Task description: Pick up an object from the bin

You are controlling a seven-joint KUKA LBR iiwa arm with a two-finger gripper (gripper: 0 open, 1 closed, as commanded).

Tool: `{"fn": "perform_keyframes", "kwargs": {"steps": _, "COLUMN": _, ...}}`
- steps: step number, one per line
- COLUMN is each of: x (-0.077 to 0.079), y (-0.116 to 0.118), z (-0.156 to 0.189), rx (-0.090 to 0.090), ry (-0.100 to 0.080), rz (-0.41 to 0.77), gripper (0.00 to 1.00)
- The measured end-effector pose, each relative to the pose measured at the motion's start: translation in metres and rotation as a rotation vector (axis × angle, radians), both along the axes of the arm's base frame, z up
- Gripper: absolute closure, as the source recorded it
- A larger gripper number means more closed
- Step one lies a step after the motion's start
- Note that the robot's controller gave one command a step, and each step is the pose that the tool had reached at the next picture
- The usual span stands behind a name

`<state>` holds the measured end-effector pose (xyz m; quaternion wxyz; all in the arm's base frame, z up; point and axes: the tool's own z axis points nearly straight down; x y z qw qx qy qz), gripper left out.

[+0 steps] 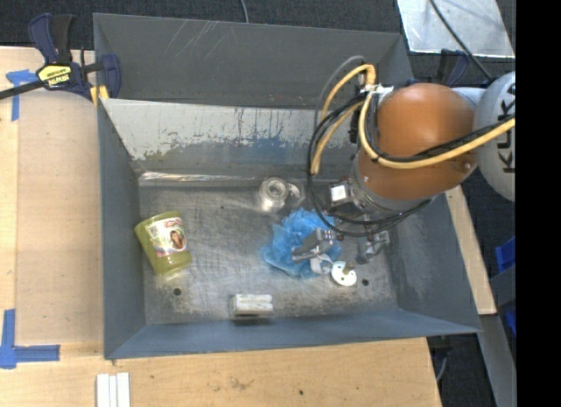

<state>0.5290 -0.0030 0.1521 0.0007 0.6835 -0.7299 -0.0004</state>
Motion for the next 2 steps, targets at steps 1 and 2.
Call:
{"fn": "perform_keyframes", "kwargs": {"steps": 1, "x": -0.012, "y": 0.017, "z": -0.009, "rx": 0.007, "ry": -0.005, "rz": 0.028, "gripper": 0.0}}
{"fn": "perform_keyframes", "kwargs": {"steps": 2, "x": -0.008, "y": -0.004, "z": -0.032, "rx": 0.001, "ry": -0.004, "rz": 0.154, "gripper": 0.0}}
